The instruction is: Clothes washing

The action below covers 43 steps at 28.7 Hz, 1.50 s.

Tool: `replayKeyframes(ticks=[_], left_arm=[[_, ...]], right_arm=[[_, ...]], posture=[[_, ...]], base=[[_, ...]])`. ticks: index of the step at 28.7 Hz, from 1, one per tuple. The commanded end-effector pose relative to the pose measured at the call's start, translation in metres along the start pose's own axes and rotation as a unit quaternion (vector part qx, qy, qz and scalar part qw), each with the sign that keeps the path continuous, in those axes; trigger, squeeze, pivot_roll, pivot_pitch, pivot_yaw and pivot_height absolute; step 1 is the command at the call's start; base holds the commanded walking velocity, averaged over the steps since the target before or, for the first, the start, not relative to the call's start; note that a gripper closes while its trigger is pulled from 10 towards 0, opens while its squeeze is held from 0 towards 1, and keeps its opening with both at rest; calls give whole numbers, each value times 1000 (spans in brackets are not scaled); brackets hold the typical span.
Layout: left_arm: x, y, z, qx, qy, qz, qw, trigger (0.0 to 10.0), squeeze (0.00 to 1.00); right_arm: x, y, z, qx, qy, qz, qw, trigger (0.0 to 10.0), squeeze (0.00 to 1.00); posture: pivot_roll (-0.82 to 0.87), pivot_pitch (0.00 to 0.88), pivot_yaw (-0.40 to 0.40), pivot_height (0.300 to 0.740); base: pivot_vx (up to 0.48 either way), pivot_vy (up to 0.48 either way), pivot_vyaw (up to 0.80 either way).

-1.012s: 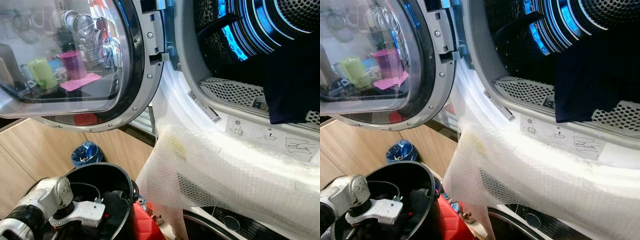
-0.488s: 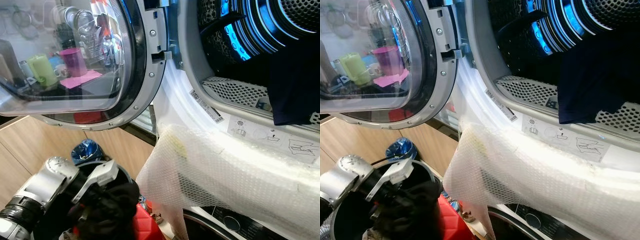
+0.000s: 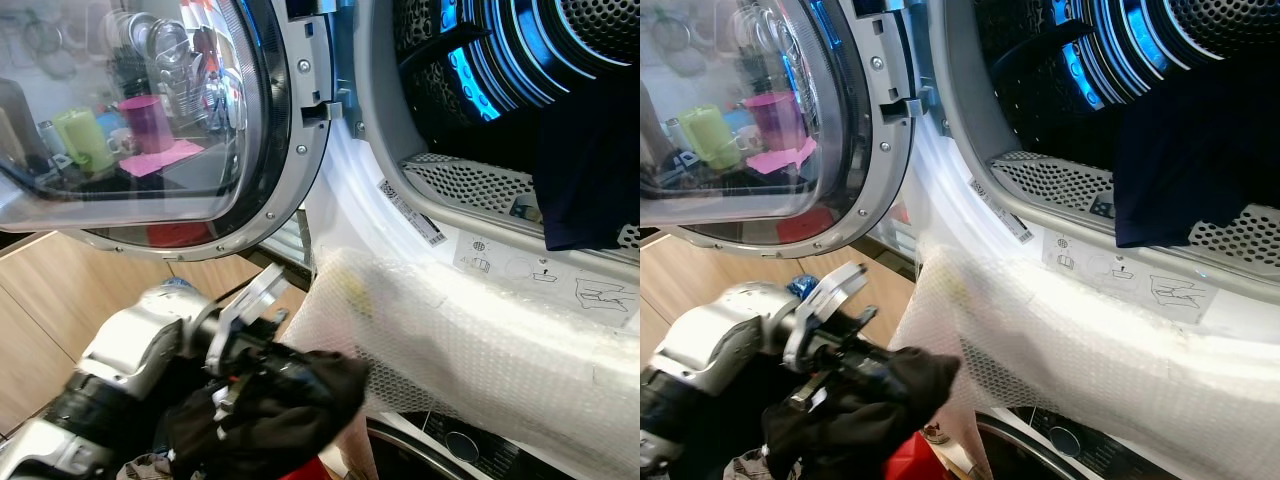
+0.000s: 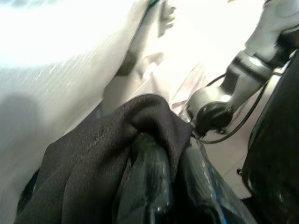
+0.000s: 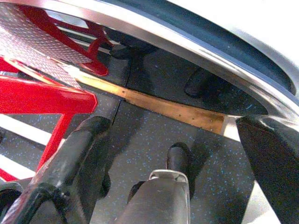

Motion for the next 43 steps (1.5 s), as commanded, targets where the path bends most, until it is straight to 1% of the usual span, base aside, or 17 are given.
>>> replayKeyframes(ticks=[1,5,7,10,14,18,22,24,27,29,32,35,36,39,40,41,43], left_arm=[[16,2,-4,-15,-16,-28,999,0,0],[15,14,-25,-41,-22,-39,998,0,0],[16,15,-28,-46,-26,-39,998,0,0],[23,17,-42,-64,-57,-50,995,0,0],[33,27,-50,-54,-77,-69,993,0,0],[37,28,-54,-65,-88,-70,992,0,0],[25,23,-44,-60,-69,-51,995,0,0],[16,20,-30,-38,-57,-34,997,0,0],[10,21,-19,-12,-44,-26,999,0,0],[8,21,-15,-1,-42,-22,999,0,0],[5,19,-12,5,-44,-12,999,0,0],[-2,18,-10,13,-37,-2,999,0,0],[-8,17,-9,20,-32,6,999,0,0],[-15,17,-9,31,-23,16,999,0,0],[-21,17,-8,38,-15,22,999,0,0],[-23,17,-8,40,-12,24,999,0,0],[-28,15,-9,40,-6,29,999,0,0]], right_arm=[[0,6,-1,9,-2,0,1000,10000,0],[6,3,-1,-12,-20,-3,1000,10000,0],[8,1,-1,-17,-26,-2,1000,10000,0],[8,-3,0,-21,-29,-6,999,10000,0],[3,-3,0,-25,-20,-5,999,10000,0],[2,0,0,-26,-22,-8,999,10000,0],[6,0,0,-36,-41,-26,998,10000,0],[5,-1,2,-28,-47,-4,999,10000,0],[4,-5,4,-23,-56,16,998,10000,0],[3,-10,5,-23,-60,29,998,10000,0],[0,-23,9,-27,-60,88,994,10000,0],[2,-35,12,-40,-65,122,990,10000,0],[7,-41,14,-40,-82,118,989,10000,0],[15,-44,16,-26,-106,117,987,10000,0],[25,-43,19,-1,-135,114,984,10000,765],[29,-42,20,9,-147,110,983,10000,1000],[40,-38,27,53,-183,104,976,10000,1000]], posture=[[72,0,119,740],[47,0,125,740],[43,0,127,740],[42,0,123,740],[41,0,124,740],[31,0,133,740],[15,0,148,740],[17,0,151,740],[21,0,149,740],[22,0,143,740],[12,0,141,740],[4,0,141,740],[1,0,139,740],[-1,0,138,740],[-5,0,138,740],[-5,0,138,740],[-15,0,137,740]], base=[[0,0,0],[0,0,0],[0,0,0],[0,0,0],[0,0,0],[0,0,0],[0,0,0],[0,0,0],[0,0,0],[0,0,0],[0,0,0],[0,0,0],[0,0,0],[0,0,0],[0,0,0],[0,0,0],[0,0,0]])
Point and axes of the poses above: a point about 5 cm out from each wrist's last joint towards the gripper, its own z axis pointing back from the gripper into the wrist, its own x axis along the axis of the wrist's last joint, y = z × x, the point moved 1 cm from there along -z, pointing out of the wrist towards the gripper, and after that the axes turned 9 degrees about -z, right-handed, at the moved point
